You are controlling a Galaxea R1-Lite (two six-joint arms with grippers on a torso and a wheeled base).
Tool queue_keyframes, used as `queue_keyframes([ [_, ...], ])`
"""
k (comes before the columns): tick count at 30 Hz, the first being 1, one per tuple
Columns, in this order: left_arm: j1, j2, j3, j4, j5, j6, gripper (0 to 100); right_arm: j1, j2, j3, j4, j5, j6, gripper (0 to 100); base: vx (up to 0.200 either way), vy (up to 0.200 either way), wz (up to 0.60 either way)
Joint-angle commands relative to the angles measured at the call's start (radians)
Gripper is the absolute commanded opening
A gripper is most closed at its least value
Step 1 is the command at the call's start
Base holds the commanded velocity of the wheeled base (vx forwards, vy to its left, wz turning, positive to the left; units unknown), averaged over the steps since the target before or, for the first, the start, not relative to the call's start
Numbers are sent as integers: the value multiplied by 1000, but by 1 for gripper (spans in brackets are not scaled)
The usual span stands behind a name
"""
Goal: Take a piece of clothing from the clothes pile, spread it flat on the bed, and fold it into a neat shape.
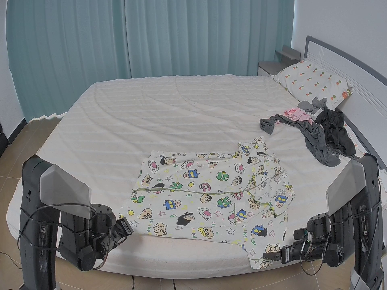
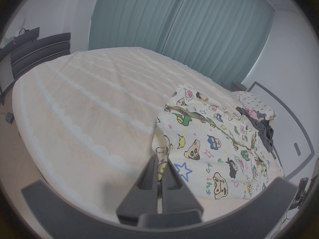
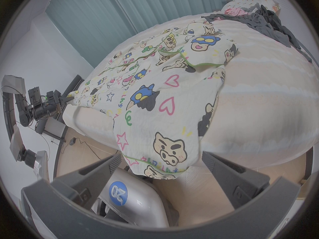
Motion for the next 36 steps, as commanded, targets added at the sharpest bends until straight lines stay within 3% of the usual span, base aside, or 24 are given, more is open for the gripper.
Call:
queue_keyframes([
  [1, 10, -12, -5, -18, 1, -1, 0, 1, 0, 0, -8, 0, -21, 100, 0, 0, 0],
  [3, 20, -12, -11, -18, 7, -2, 0, -2, -19, 0, -8, 2, -65, 100, 0, 0, 0],
  [10, 45, -1, -47, -18, 30, -28, 0, 4, -74, -53, 70, 25, -70, 100, 0, 0, 0],
  [15, 53, -1, -57, -18, 30, -42, 0, 3, -83, -66, 85, 78, -67, 100, 0, 0, 0],
  [25, 51, 2, -57, -18, 30, -42, 0, 29, -69, -66, 162, 82, -70, 100, 0, 0, 0],
  [36, 40, 7, -54, -18, 52, -42, 0, 26, -61, -58, 156, 66, -65, 100, 0, 0, 0],
])
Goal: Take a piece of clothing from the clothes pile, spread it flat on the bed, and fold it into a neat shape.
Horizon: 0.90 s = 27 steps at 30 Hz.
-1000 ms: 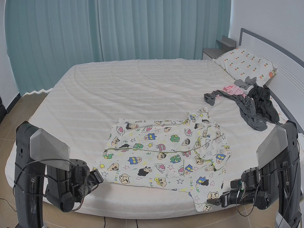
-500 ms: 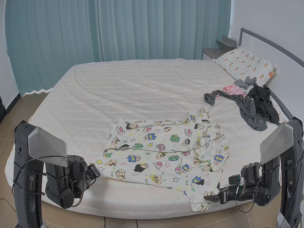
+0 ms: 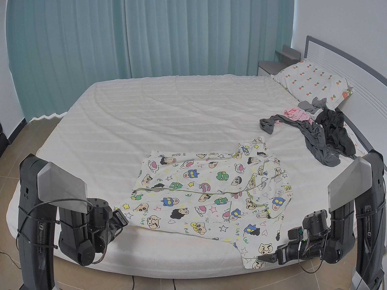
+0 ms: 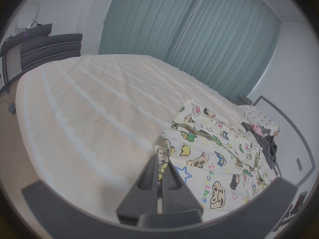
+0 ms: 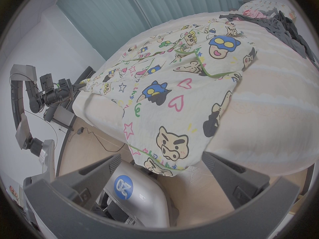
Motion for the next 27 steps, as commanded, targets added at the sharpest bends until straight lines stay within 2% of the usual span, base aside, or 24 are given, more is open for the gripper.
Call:
queue_keyframes([
  [1, -2, 2, 2, -18, -1, 0, 0, -18, 8, 7, -6, -20, 2, 100, 0, 0, 0],
  [3, -2, 2, 2, -18, -1, 0, 0, -38, 9, 16, -9, -77, -2, 100, 0, 0, 0],
  [6, -2, 2, 2, -18, -1, 0, 0, -48, 9, 24, -15, -89, -10, 100, 0, 0, 0],
  [7, -4, 2, 4, -18, -1, 0, 0, -67, 25, 31, -20, -94, -58, 100, 0, 0, 0],
  [8, -4, 2, 4, -18, -1, 0, 0, -67, 25, 31, -20, -94, -58, 100, 0, 0, 0],
  [10, -4, 2, 4, -18, -1, 0, 0, -136, 80, 25, -52, -94, -197, 100, 0, 0, 0],
  [11, -4, 2, 4, -18, -1, 0, 0, -143, 81, 22, -60, -92, -213, 100, 0, 0, 0],
  [14, -5, 2, 1, -18, -2, 1, 0, -123, 94, 10, -116, -86, -177, 100, 0, 0, 0],
  [17, -5, 2, 1, -18, -1, 1, 0, -87, 92, 4, -110, -88, -156, 100, 0, 0, 0],
  [22, -8, 2, 2, -18, -1, 0, 0, -70, 89, 2, -93, -83, -153, 100, 0, 0, 0],
  [27, -11, 4, 2, -18, -1, 0, 0, -48, 103, 28, -149, -78, -137, 100, 0, 0, 0],
])
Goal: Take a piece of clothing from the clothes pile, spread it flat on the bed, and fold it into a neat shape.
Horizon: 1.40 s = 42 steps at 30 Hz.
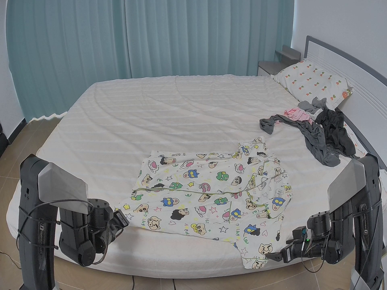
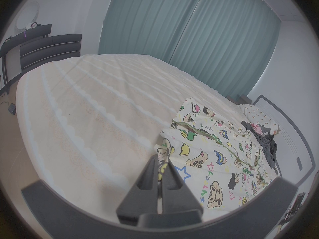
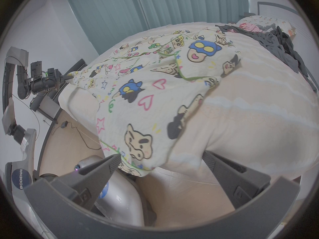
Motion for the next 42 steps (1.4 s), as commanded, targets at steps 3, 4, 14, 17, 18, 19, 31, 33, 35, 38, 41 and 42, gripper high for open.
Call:
queue_keyframes([
  [3, -1, 3, 0, -18, 0, -1, 0, 9, 9, 53, -45, -5, 15, 100, 0, 0, 0],
  [4, -2, 3, 0, -18, 0, -1, 0, 10, 0, 70, -45, -5, 14, 100, 0, 0, 0],
  [14, -2, 12, 0, -18, 0, 1, 0, 27, -48, 35, -47, -118, 9, 100, 0, 0, 0],
  [17, -4, 12, 2, -18, 0, 1, 0, 27, -68, 10, -45, -114, 19, 100, 0, 0, 0],
  [18, -4, 12, 0, -18, 0, 1, 0, 27, -69, 0, -45, -114, 23, 100, 0, 0, 0],
  [19, -5, 12, 2, -18, 2, 1, 0, 26, -71, -16, -45, -114, 34, 100, 0, 0, 0],
  [31, -7, 12, 2, -18, 2, 1, 0, -9, -60, -163, 33, -117, 49, 100, 0, 0, 0],
  [33, -7, 12, 2, -18, 2, 1, 0, -8, -51, -186, 84, -117, 48, 100, 0, 0, 0],
  [35, -7, 12, 2, -18, 2, 1, 0, -8, -43, -223, 125, -114, 49, 100, 0, 0, 0],
  [38, -5, 12, -1, -18, 2, 1, 0, -8, -22, -255, 131, -109, 49, 100, 0, 0, 0],
  [41, -5, 14, -1, -18, 2, 1, 0, 1, -18, -263, 127, -112, 49, 100, 0, 0, 0],
  [42, -5, 14, -1, -18, 2, 1, 0, 1, -18, -263, 127, -112, 49, 100, 0, 0, 0],
])
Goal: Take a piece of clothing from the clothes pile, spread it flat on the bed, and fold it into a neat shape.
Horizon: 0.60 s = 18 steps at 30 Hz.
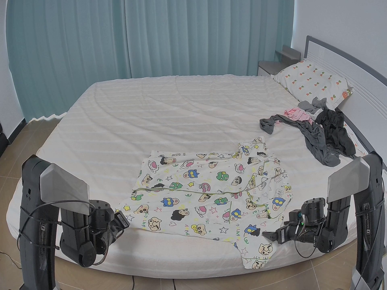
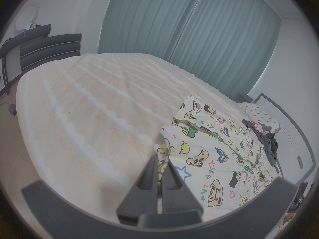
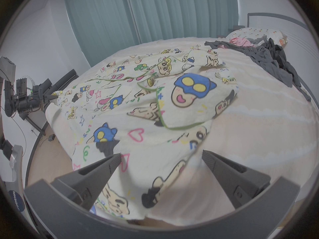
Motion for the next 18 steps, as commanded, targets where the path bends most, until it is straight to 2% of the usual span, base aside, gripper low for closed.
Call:
queue_keyframes([
  [1, 1, 2, -1, -18, 0, 0, 0, 5, 13, -14, -4, -1, -2, 100, 0, 0, 0],
  [2, 1, 2, -1, -18, 0, 0, 0, 5, 12, -12, -4, -1, -2, 0, 0, 0, 0],
  [7, 1, 2, -1, -18, 0, 0, 0, 2, 10, 11, -42, 2, -2, 0, 0, 0, 0],
  [10, 1, 4, 1, -18, 0, 0, 0, -3, 16, 52, -115, 6, -1, 0, 0, 0, 0],
  [13, 1, 4, 5, -18, 0, 0, 0, -15, 15, 80, -127, 36, 1, 0, 0, 0, 0],
  [18, -2, 2, 13, -18, -1, 0, 0, -35, 4, 89, -130, 42, -1, 0, 0, 0, 0],
])
